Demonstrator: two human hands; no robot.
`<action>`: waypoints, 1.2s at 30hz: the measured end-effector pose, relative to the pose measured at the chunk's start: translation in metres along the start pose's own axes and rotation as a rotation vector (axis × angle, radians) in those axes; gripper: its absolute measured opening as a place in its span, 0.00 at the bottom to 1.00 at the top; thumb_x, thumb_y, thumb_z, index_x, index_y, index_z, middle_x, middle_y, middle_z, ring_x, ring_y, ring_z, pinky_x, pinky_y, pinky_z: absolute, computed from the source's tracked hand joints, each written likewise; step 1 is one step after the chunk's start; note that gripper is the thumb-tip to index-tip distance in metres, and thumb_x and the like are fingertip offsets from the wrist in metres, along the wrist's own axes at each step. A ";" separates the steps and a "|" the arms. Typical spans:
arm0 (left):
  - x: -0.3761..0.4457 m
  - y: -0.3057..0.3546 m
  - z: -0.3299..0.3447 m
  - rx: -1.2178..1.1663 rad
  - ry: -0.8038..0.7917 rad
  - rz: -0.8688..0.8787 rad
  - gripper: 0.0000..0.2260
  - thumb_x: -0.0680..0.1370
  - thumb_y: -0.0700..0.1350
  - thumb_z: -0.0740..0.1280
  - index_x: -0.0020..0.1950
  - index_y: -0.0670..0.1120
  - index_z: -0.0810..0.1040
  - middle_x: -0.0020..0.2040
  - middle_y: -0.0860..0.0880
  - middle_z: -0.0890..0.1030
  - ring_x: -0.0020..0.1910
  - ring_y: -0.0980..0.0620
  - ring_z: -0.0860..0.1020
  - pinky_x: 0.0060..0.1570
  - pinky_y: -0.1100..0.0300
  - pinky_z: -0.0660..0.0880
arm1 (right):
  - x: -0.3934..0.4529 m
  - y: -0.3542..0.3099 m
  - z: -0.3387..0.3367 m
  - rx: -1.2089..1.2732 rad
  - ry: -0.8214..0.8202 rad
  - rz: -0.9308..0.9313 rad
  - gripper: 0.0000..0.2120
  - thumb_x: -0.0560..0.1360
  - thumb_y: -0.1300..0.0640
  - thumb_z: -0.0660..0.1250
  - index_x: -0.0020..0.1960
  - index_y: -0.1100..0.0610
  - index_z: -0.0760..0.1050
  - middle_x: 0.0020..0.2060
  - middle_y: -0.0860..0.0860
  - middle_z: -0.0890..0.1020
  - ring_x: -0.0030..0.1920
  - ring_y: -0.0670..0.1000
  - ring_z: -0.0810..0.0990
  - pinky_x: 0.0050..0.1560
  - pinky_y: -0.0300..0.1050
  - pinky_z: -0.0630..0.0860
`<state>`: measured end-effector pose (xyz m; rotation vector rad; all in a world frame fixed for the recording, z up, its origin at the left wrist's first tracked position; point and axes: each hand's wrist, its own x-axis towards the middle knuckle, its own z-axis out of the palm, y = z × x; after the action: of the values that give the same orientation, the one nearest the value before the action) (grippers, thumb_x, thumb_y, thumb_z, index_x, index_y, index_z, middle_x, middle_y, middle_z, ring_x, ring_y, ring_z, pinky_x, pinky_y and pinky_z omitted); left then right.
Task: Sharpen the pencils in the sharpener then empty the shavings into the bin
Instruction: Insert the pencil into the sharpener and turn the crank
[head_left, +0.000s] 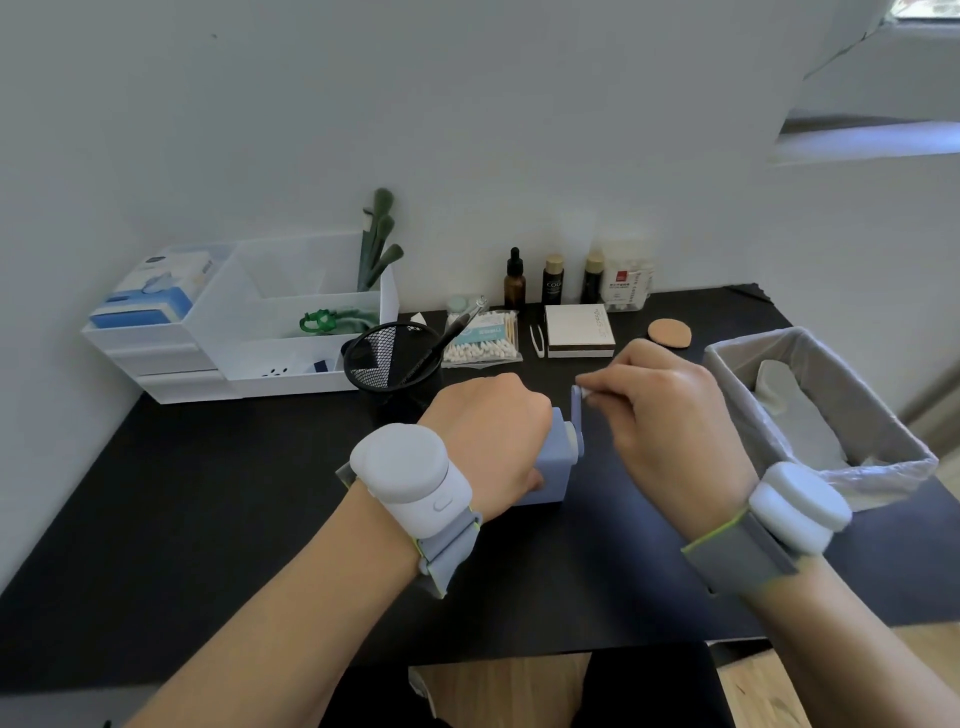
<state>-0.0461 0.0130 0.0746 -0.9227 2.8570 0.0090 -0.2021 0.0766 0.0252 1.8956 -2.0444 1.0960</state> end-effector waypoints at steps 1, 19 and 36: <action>0.000 -0.001 0.000 -0.003 0.000 0.002 0.11 0.76 0.55 0.67 0.47 0.50 0.68 0.45 0.49 0.73 0.46 0.47 0.76 0.38 0.56 0.66 | 0.002 0.002 0.005 0.001 0.002 0.007 0.08 0.71 0.66 0.73 0.48 0.59 0.85 0.40 0.53 0.81 0.40 0.56 0.80 0.38 0.54 0.79; 0.000 -0.004 0.008 -0.011 0.045 -0.019 0.12 0.75 0.53 0.67 0.45 0.49 0.66 0.46 0.49 0.76 0.47 0.46 0.77 0.37 0.56 0.65 | -0.038 0.011 0.040 -0.094 -0.220 0.149 0.08 0.66 0.70 0.67 0.37 0.59 0.80 0.37 0.51 0.75 0.37 0.57 0.76 0.30 0.51 0.74; 0.000 -0.002 0.006 0.003 0.048 -0.030 0.16 0.75 0.56 0.69 0.44 0.49 0.65 0.43 0.50 0.72 0.48 0.45 0.78 0.37 0.55 0.66 | -0.073 -0.016 0.002 -0.114 -0.214 0.071 0.05 0.68 0.63 0.74 0.42 0.54 0.83 0.37 0.49 0.76 0.37 0.51 0.75 0.30 0.44 0.75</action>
<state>-0.0443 0.0119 0.0685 -0.9790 2.8858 -0.0204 -0.1725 0.1353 -0.0111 1.9727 -2.2483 0.8005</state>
